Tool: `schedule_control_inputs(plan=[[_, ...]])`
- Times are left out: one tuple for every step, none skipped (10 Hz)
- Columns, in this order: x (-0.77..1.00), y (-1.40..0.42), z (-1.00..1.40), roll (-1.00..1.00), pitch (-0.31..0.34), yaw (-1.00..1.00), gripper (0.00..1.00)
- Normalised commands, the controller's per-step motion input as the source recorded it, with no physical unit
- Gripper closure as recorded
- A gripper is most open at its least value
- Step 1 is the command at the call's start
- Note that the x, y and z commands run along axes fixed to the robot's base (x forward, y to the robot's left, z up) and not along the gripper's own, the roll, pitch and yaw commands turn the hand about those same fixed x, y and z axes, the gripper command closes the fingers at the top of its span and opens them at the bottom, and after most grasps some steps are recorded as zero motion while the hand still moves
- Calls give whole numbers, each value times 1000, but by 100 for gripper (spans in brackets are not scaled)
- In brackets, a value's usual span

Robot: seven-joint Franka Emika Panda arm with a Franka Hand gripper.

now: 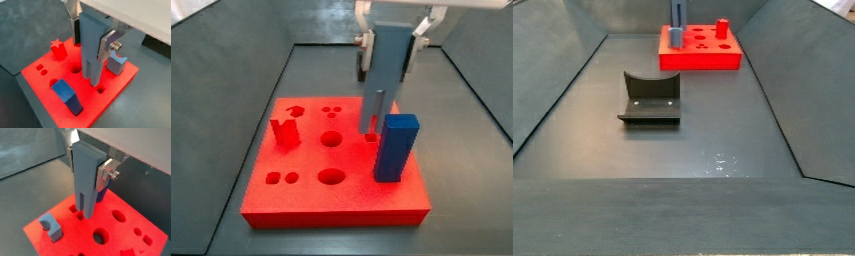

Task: Pick up the double-square object. Move up. Place the double-square object on the fixture. Regrasp the double-square object. Move to above the board. Insert the double-square object.
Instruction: Insert the double-square object.

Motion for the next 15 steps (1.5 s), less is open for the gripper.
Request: schedule_control_inputs(plan=[[320, -169, 0, 411, 0, 163, 100], [240, -191, 0, 417, 0, 126, 100], [169, -171, -166, 393, 0, 74, 100], [31, -34, -191, 236, 0, 0, 100], [0, 3, -140, 54, 0, 0, 100], [-43, 83, -46, -69, 0, 0, 100], [0, 9, -40, -81, 0, 0, 100], [0, 0, -60, -69, 0, 0, 100], [-11, 0, -60, -91, 0, 0, 100], [-37, 0, -120, -146, 0, -3, 100], [-43, 23, -163, -139, 0, -3, 100], [-26, 3, -174, -127, 0, -14, 100], [0, 0, -171, -114, 0, -57, 100], [20, 0, -186, -90, 0, -157, 100], [83, 0, -154, -66, 0, -220, 100]])
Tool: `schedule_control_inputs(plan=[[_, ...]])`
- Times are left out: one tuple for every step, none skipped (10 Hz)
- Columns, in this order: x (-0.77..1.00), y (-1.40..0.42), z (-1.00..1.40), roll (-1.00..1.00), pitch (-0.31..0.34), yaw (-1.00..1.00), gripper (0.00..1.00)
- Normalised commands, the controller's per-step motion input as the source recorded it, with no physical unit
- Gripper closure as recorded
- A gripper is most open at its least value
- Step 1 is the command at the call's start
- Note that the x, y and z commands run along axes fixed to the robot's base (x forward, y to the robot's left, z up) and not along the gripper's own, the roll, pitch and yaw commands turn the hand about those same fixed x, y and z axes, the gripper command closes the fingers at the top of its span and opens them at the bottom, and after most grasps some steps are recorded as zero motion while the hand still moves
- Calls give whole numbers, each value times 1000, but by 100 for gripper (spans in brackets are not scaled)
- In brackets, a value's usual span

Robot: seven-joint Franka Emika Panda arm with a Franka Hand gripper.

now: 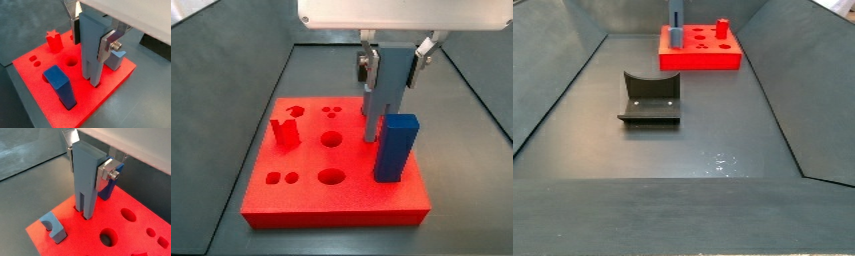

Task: Pick up the double-square object. Move up. Place the double-square object on the fixture. Regrasp the double-square object. Move to above the board. Insert the double-square object.
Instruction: Insert the double-square object.

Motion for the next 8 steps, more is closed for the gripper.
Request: schedule_control_inputs(plan=[[149, 0, -180, -40, 10, -257, 100], [174, 0, -186, 0, 30, -291, 100], [43, 80, -211, -16, 1, -174, 100], [0, 120, -309, -70, 0, 0, 100], [0, 77, -431, -90, -17, 0, 100], [0, 14, -400, -31, -24, 0, 100], [-11, 0, -363, 0, -34, 0, 100], [-51, 0, -337, 0, -49, 0, 100]])
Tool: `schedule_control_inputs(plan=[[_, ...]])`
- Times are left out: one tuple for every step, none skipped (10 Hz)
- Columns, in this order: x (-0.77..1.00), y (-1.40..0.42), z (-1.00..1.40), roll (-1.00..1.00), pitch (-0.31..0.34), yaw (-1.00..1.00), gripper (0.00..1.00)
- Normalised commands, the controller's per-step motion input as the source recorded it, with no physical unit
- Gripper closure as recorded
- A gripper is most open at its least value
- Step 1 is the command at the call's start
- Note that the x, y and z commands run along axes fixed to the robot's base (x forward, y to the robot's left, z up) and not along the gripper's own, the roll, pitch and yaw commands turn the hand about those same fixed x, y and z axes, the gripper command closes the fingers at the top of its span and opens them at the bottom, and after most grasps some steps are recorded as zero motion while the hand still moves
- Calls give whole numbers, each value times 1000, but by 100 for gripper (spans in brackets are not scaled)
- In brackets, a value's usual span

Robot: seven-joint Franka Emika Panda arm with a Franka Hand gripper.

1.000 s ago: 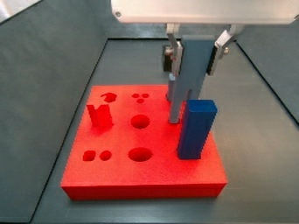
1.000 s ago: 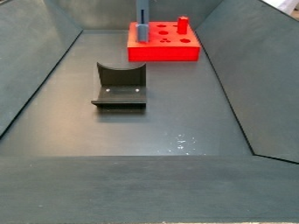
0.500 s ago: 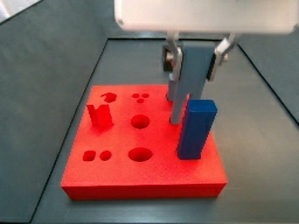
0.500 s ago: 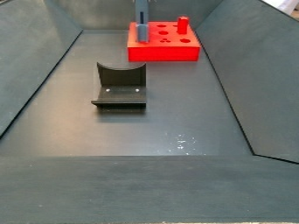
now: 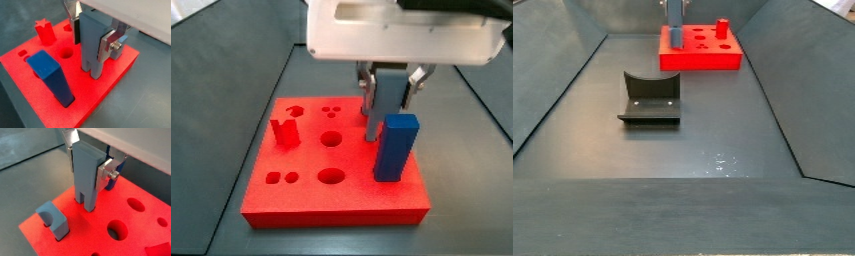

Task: Pick up the double-square object. Move up. Place the double-square object on the fixture. Regrasp the double-square object. Move to above the board. Insert the double-square object.
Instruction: Insert the double-square object.

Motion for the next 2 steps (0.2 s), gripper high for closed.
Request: schedule_control_inputs(plan=[[0, 0, -180, -93, -27, 0, 100], [0, -83, -74, 0, 0, 0, 100]])
